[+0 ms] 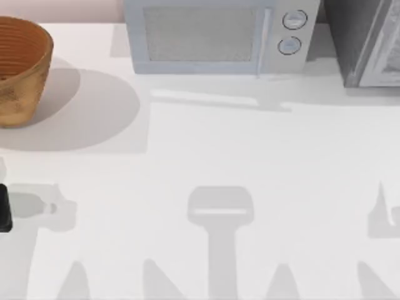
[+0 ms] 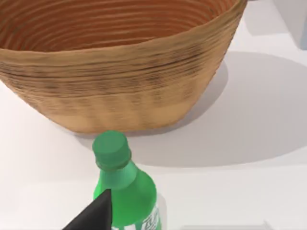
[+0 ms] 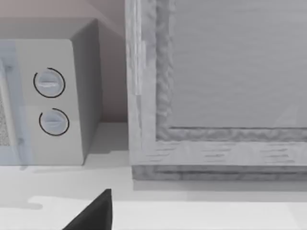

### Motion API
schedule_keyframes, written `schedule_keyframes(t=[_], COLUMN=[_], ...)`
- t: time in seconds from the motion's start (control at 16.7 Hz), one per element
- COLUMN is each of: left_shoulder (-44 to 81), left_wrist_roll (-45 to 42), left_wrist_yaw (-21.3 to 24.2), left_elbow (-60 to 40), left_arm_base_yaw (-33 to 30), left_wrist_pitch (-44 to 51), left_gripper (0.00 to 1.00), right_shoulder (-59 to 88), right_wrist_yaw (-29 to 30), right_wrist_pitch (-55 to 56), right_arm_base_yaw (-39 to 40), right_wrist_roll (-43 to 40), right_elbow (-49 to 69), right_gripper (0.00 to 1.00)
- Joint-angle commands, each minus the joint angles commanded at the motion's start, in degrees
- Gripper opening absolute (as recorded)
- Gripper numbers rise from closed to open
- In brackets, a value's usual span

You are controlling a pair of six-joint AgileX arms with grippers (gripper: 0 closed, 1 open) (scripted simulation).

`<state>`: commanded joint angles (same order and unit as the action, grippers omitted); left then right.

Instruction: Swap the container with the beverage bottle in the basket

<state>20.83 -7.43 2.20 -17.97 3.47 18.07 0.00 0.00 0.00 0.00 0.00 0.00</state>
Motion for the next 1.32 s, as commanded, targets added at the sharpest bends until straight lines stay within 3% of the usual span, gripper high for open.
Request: schedule_keyframes(t=[0.48,0.9,1.14,1.32], left_shoulder=[46.9,91.3,111.0,119.6], left_wrist_roll=[-10.8,-12.6,-10.5,-8.6], left_wrist_yaw=[4.4,9.3,12.1,13.7], left_elbow=[-47.3,-91.6,-108.5,-115.6], left_arm_base_yaw=[5.8,9.8,11.2,11.9], left_wrist_pitch=[27.9,44.3,51.4,55.6], left_gripper=[1.00,1.00,1.00,1.00], right_shoulder=[0.0,0.0,0.0,0.0], right_wrist_yaw=[0.0,0.0,0.0,0.0], right_wrist_pitch=[0.0,0.0,0.0,0.0], right_arm_base_yaw=[0.0,0.0,0.0,0.0], right_wrist_roll=[0.0,0.0,0.0,0.0], right_elbow=[0.0,0.0,0.0,0.0], right_gripper=[1.00,1.00,1.00,1.00])
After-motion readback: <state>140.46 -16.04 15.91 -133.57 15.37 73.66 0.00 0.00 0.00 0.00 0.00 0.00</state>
